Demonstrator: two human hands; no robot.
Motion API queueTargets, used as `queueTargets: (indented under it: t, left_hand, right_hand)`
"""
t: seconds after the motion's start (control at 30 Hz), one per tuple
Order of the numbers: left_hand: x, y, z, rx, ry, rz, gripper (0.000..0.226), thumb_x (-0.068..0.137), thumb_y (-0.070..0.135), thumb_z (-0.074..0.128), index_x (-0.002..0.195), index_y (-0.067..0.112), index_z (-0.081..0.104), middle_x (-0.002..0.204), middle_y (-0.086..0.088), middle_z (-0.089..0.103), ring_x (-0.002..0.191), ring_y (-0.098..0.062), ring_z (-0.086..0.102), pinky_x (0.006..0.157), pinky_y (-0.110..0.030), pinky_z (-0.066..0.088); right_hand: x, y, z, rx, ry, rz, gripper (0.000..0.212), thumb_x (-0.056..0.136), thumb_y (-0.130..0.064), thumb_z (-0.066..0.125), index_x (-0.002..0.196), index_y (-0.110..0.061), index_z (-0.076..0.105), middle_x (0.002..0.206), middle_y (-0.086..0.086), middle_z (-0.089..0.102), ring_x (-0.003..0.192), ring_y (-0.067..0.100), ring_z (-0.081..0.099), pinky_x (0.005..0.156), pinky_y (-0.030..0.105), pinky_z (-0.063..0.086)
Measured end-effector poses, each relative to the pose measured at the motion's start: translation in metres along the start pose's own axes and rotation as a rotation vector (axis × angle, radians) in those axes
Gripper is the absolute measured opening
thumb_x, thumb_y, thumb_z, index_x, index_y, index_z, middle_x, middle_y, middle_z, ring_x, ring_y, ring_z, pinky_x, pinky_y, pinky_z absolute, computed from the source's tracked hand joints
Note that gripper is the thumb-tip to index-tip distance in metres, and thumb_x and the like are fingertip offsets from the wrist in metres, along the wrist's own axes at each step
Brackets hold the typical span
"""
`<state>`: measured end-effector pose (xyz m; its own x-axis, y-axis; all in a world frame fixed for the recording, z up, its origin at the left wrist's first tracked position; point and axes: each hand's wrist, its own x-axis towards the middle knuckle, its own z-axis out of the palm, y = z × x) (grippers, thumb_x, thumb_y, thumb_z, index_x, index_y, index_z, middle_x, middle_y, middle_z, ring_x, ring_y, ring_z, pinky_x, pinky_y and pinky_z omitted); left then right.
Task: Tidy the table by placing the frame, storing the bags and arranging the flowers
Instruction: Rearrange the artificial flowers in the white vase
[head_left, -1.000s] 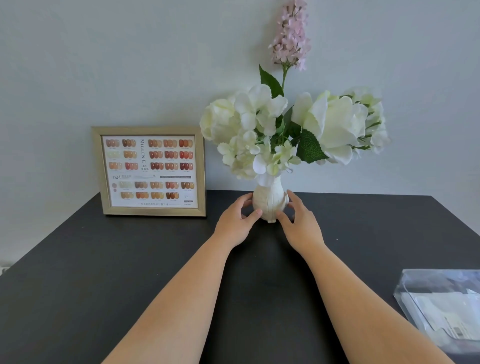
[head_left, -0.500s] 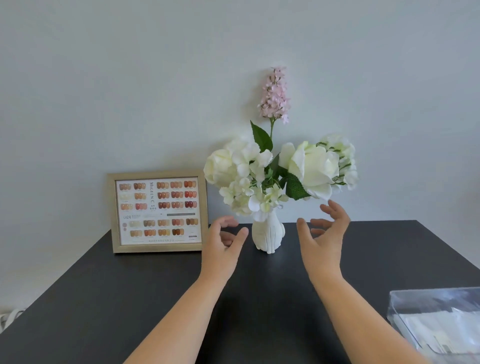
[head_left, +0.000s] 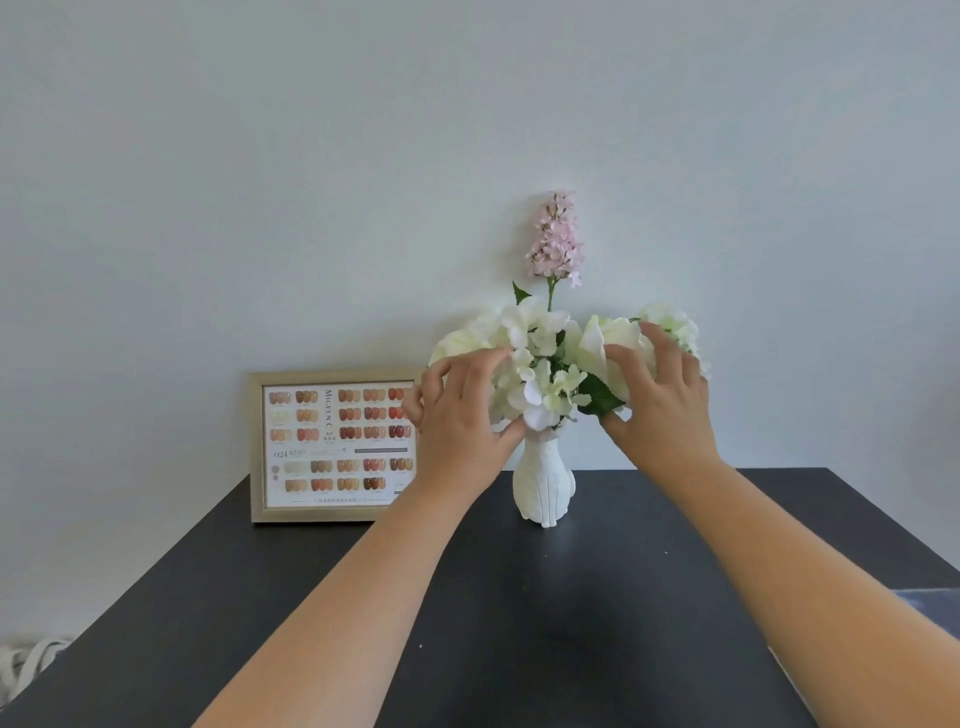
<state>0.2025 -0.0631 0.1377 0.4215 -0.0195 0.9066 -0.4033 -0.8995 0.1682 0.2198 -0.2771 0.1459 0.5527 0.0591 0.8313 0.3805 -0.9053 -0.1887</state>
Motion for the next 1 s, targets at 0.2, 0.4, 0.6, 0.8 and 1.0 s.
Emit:
queueTargets:
  t: [0.2,0.4,0.6,0.8,1.0]
  left_hand:
    - [0.041,0.012,-0.002,0.036,0.001,0.017,0.054,0.072,0.045,0.074,0.120,0.037,0.049,0.109,0.017,0.065,0.115,-0.016,0.038,0.080,-0.033,0.013]
    - [0.083,0.016,0.001,0.150,-0.193,0.023,0.042,0.077,0.039,0.069,0.115,0.038,0.051,0.084,0.018,0.059,0.107,-0.019,0.050,0.089,-0.037,0.011]
    - [0.112,0.010,0.009,0.233,-0.308,-0.011,0.036,0.082,0.041,0.067,0.114,0.034,0.052,0.066,0.014,0.051,0.090,-0.019,0.055,0.088,-0.038,0.013]
    - [0.113,-0.008,0.012,0.185,-0.334,-0.130,0.029,0.085,0.036,0.063,0.111,0.031,0.051,0.065,0.010,0.057,0.074,-0.020,0.056,0.075,-0.034,0.015]
    - [0.114,-0.001,0.014,-0.013,-0.428,-0.186,0.029,0.083,0.035,0.067,0.110,0.027,0.057,0.090,0.000,0.070,0.090,-0.027,0.059,0.080,-0.036,0.038]
  right_hand:
    - [0.018,0.010,-0.004,0.144,-0.083,0.077,0.036,0.073,0.004,0.068,0.107,-0.008,0.066,0.134,0.015,0.043,0.109,0.039,0.048,0.078,0.032,0.038]
    - [0.032,0.009,-0.008,0.254,-0.067,0.131,0.020,0.076,0.002,0.068,0.094,-0.005,0.073,0.122,0.009,0.057,0.109,0.033,0.051,0.082,0.030,0.039]
    - [0.041,0.008,-0.017,0.343,-0.017,0.143,0.017,0.073,0.001,0.069,0.087,-0.010,0.072,0.118,0.003,0.058,0.107,0.030,0.051,0.082,0.029,0.039]
    - [0.035,0.012,-0.029,0.565,0.081,0.136,0.022,0.069,0.003,0.074,0.076,-0.017,0.067,0.110,-0.013,0.056,0.089,0.007,0.057,0.074,0.013,0.044]
    - [0.036,-0.005,-0.025,0.499,-0.011,-0.062,0.020,0.070,0.003,0.075,0.078,-0.015,0.069,0.120,-0.009,0.055,0.093,0.003,0.056,0.076,0.008,0.040]
